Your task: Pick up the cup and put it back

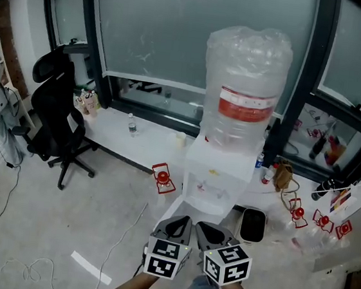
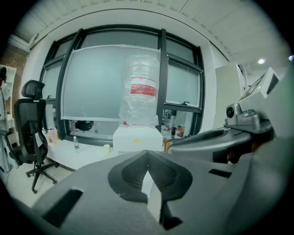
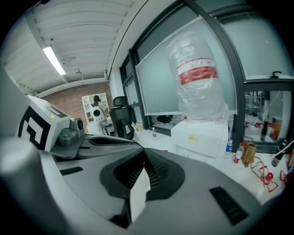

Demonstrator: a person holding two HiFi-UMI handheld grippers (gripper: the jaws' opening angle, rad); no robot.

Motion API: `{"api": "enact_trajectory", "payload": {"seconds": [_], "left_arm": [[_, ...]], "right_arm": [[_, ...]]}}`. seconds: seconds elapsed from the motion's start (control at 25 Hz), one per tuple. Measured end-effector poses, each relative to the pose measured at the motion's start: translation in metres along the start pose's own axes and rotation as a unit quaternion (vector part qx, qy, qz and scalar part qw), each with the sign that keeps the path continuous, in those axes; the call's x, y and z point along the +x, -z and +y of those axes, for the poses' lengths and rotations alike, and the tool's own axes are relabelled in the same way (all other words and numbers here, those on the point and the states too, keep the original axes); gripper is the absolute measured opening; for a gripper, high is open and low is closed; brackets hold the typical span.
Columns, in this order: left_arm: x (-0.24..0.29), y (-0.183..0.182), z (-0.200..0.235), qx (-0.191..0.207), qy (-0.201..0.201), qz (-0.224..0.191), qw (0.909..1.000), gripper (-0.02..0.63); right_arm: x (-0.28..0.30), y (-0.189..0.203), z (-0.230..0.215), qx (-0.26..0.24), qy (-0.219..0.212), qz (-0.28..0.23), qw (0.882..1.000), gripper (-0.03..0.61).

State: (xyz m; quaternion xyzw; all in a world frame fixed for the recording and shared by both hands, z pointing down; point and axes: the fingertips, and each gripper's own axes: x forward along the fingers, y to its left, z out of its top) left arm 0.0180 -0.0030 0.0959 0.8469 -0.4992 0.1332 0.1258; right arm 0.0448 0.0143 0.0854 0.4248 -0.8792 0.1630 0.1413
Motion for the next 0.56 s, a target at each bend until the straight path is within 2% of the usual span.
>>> {"api": "enact_trajectory", "payload": {"seconds": [0.56], "left_arm": [[-0.011, -0.003, 0.002, 0.009, 0.001, -0.004, 1.0000, 0.011]], "right_arm": [[-0.001, -0.001, 0.005, -0.011, 0.007, 0.002, 1.000, 0.021]]}}
